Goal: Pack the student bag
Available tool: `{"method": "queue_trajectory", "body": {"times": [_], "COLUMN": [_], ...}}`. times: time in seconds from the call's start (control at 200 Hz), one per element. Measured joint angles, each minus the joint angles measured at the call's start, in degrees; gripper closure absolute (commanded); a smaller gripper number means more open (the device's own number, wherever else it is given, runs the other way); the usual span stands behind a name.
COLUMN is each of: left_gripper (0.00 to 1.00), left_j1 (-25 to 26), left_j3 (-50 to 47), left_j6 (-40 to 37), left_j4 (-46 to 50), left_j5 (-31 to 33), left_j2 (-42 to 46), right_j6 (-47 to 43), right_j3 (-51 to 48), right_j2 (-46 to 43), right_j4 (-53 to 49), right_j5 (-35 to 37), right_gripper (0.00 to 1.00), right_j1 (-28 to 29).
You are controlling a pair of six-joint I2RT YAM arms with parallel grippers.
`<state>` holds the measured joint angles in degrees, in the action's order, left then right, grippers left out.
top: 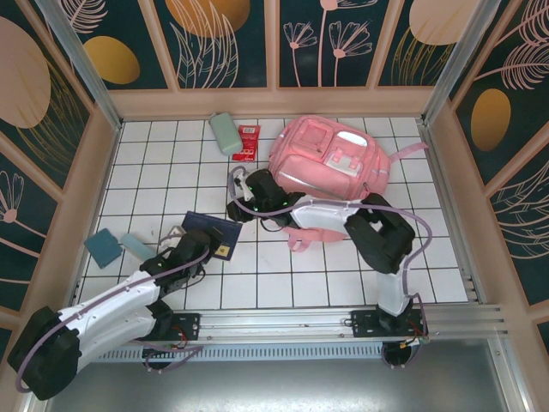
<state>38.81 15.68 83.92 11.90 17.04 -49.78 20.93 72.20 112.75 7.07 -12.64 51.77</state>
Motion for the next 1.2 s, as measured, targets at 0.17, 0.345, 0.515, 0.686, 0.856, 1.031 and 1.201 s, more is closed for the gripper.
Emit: {"method": "queue_trajectory", "body": {"times": [0.17,0.345,0.515,0.686,0.856,1.031,1.201], "left_gripper": [0.06,0.15,0.18,0.18,0.23,0.42,0.56], "left_j1": [0.00,0.48,0.81,1.07,1.33,1.33,1.36], "left_j3": [-1.86,-2.95,-2.71,-1.22,-0.28,-0.57,-1.68], "left_j6": [0.66,0.61,0.39,-0.35,-1.36,-2.25,-2.82], "left_j4": [-0.55,-1.70,-1.79,-1.81,-1.79,-1.81,-2.75], "left_j5": [0.28,1.64,2.58,3.21,4.09,4.98,6.29], "left_j2": [1.03,1.27,-0.22,-3.87,-7.06,-8.20,-8.28], "right_j6": [-1.11,-2.27,-3.26,-3.65,-2.78,-2.54,-2.56], "right_j3": [4.92,7.63,8.07,7.28,3.63,3.08,4.07], "right_j2": [6.88,10.84,12.09,12.09,10.36,9.88,10.10], "right_j4": [-1.14,-2.80,-3.63,-3.21,-1.01,-0.98,-1.90], "right_j5": [-2.47,-3.98,-4.07,-8.48,-13.38,-13.09,-11.26], "right_gripper": [0.67,0.66,0.69,0.73,0.71,0.64,0.64], "right_j1": [0.11,0.11,0.09,0.09,-0.11,-0.28,-0.02]}}
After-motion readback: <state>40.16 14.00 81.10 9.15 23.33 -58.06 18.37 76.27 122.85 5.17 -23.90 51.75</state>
